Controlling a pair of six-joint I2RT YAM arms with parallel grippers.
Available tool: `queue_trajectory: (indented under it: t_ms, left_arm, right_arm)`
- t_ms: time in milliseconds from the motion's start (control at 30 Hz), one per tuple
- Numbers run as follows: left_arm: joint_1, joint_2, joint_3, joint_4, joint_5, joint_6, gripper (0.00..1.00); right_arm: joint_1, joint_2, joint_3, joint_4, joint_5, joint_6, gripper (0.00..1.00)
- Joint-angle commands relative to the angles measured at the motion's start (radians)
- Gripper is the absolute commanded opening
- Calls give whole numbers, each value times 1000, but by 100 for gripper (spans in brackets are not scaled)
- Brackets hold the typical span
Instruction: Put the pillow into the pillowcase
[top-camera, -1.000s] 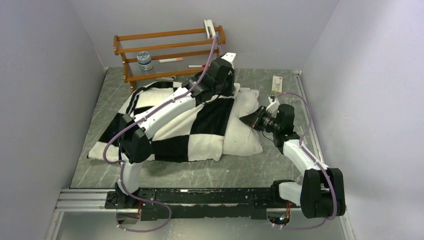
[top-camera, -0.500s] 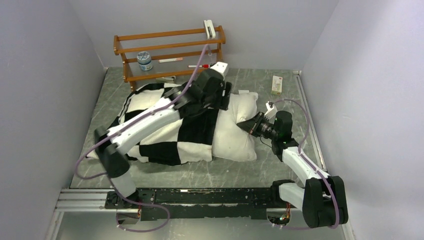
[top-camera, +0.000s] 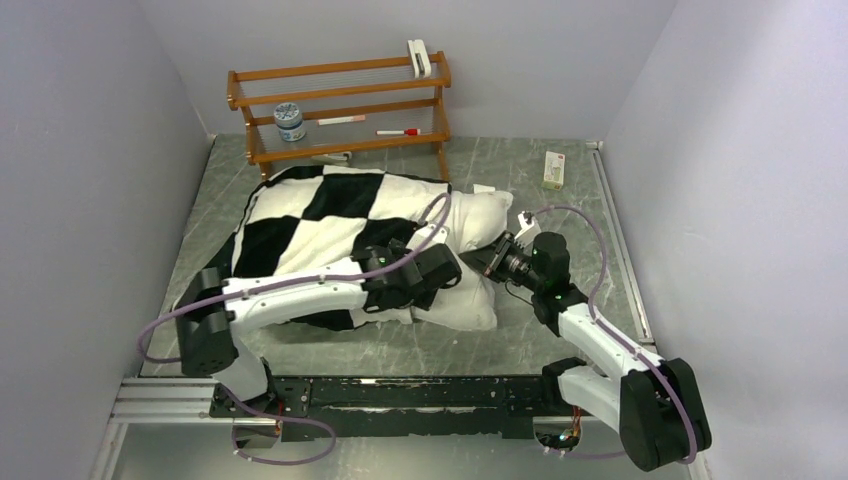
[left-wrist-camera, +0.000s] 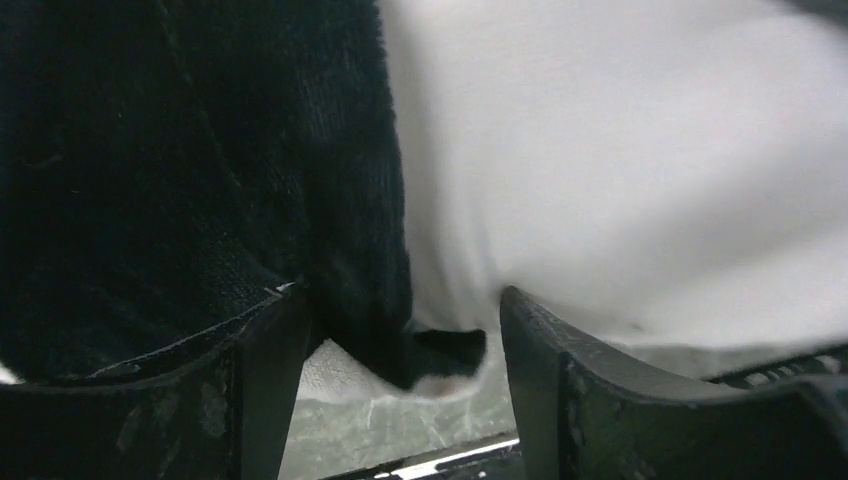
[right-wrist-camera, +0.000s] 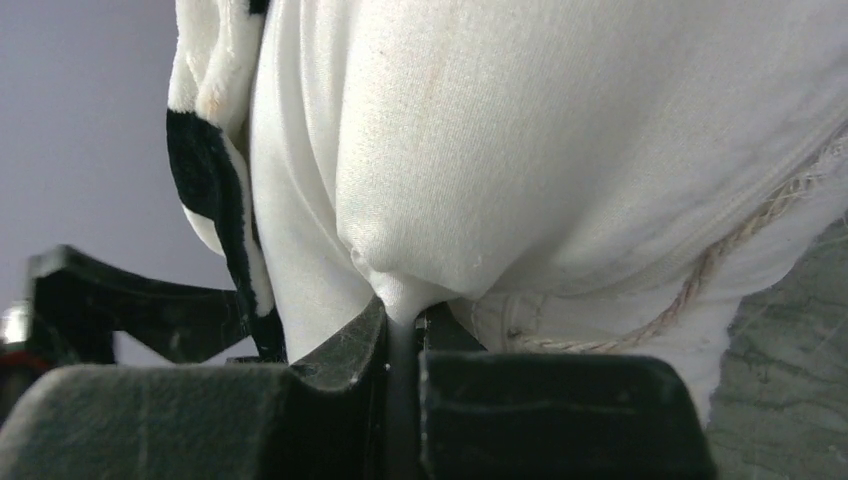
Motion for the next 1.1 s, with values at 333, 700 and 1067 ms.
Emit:
queue_trajectory:
  t_ms: [333,700,1067]
  left_arm:
    - [-221,106,285,127,-63,66,7]
    - [-151,127,140,169,-21,-36,13]
    - [-137,113,301,84,-241,40,74]
  right_arm:
    - [68,-76,-111,159,1,174,1]
    - [77,-92,-84,98,24,124,4]
    - [78,-247,64,-315,235,-38,57]
